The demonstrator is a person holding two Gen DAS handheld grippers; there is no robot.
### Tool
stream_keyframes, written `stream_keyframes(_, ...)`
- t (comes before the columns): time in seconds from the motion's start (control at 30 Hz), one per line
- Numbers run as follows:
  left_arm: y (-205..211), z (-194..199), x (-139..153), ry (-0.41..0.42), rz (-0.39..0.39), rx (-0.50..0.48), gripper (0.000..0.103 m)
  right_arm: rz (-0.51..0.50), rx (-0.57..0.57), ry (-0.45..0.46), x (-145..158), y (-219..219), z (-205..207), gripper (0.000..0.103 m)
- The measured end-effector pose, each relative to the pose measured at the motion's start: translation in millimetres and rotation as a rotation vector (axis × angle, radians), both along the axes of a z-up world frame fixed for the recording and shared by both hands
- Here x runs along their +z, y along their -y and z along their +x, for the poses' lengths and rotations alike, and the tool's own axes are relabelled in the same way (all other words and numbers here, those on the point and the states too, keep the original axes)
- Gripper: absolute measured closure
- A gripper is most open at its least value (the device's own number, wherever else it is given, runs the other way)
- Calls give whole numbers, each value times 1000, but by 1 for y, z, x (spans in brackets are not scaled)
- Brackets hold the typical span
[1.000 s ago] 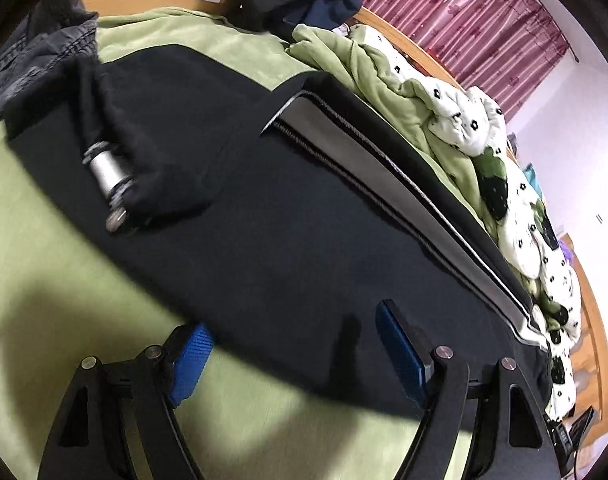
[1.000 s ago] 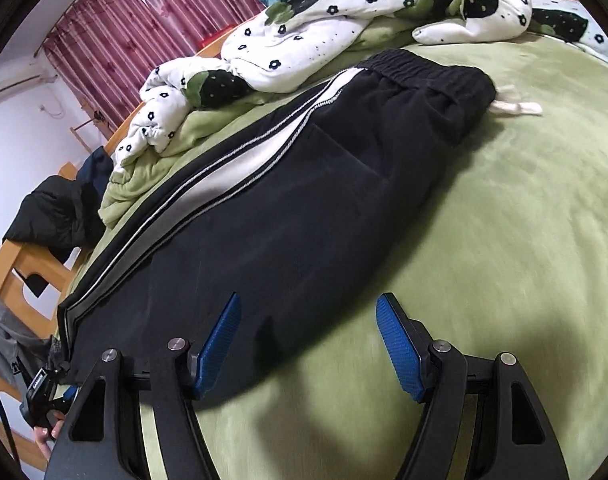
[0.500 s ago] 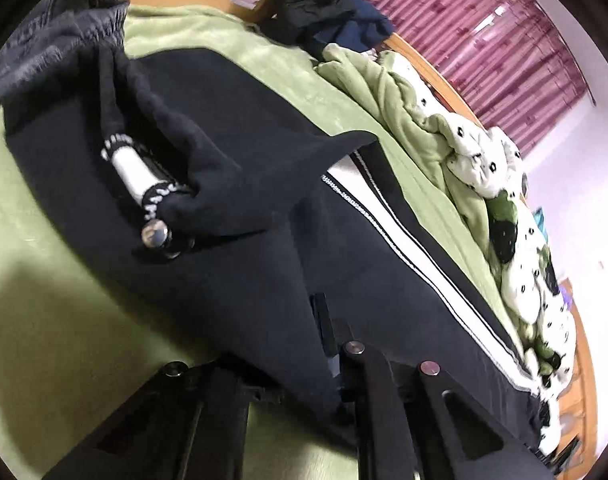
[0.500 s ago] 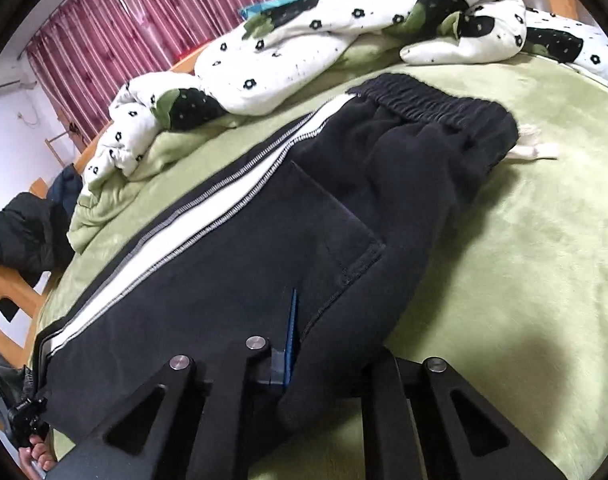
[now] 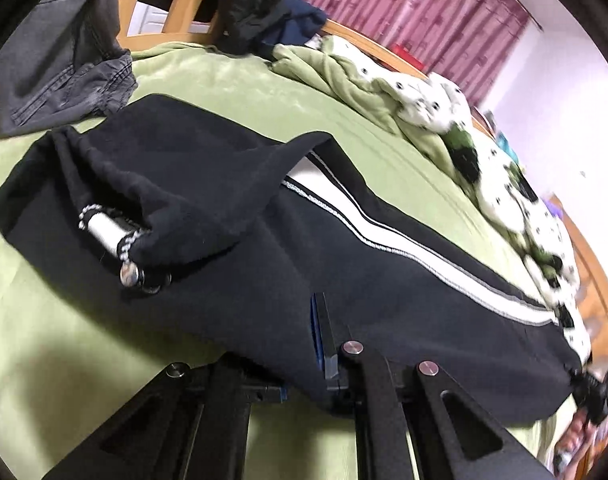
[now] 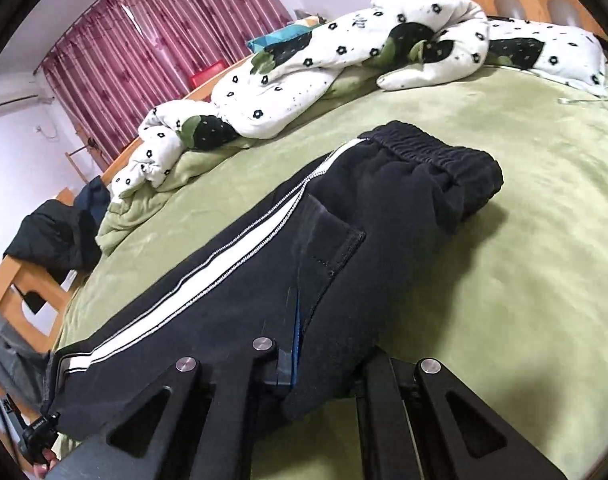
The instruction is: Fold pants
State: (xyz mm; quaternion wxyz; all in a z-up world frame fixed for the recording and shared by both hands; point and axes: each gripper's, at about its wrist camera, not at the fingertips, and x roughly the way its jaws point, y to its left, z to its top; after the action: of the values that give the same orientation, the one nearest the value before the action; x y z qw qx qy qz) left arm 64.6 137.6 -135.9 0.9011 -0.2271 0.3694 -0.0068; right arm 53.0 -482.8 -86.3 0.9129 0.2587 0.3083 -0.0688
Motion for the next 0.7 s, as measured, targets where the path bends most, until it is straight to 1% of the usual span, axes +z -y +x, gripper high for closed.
stream_keyframes(0.1, 7, -30, 1, -6, 20, -31, 92, -25, 12, -17, -5, 5, -38, 97)
stream_keyframes(0.17, 11, -39, -2, -18, 21, -25, 91, -49, 18, -44, -15, 6, -51, 96)
stream_keyframes(0.23, 10, -41, -8, -35, 19, -13, 87, -62, 30, -95, -30, 7, -51, 91)
stream_keyframes(0.27, 9, -41, -12, -53, 9, -7, 86, -63, 19, -111, -35, 10, -52, 87)
stream_keyframes(0.3, 6, -42, -15, -63, -13, -6, 85, -59, 7, -107, -36, 15, -54, 78)
stream_keyframes(0.33, 6, -43, -15, -67, -21, -7, 83, -47, -8, -84, -35, 20, -57, 68)
stream_keyframes(0.37, 5, -46, -14, -72, -20, -12, 78, -35, -32, -43, -32, 28, -61, 63)
stream_keyframes(0.4, 5, -49, -12, -75, -11, -24, 69, -36, -54, -22, -29, 34, -63, 56)
stream_keyframes(0.43, 6, -53, -12, -75, -3, -32, 63, -36, -72, -11, -27, 40, -61, 49)
stream_keyframes(0.47, 8, -57, -10, -72, 7, -39, 50, -29, -88, 4, -24, 50, -57, 47)
stream_keyframes(0.5, 9, -60, -9, -67, 18, -40, 43, -25, -99, 9, -23, 56, -53, 43)
stream_keyframes(0.57, 15, -68, -6, -62, 56, -21, 42, -12, -143, 13, -26, 72, -40, 37)
stream_keyframes(0.6, 18, -72, -5, -64, 84, -10, 42, 7, -161, 7, -29, 80, -32, 32)
stream_keyframes(0.63, 19, -75, -4, -64, 100, -2, 42, 37, -172, -6, -34, 89, -24, 28)
stream_keyframes(0.7, 21, -86, -2, -54, 125, 34, 42, 128, -196, -41, -50, 106, -5, 27)
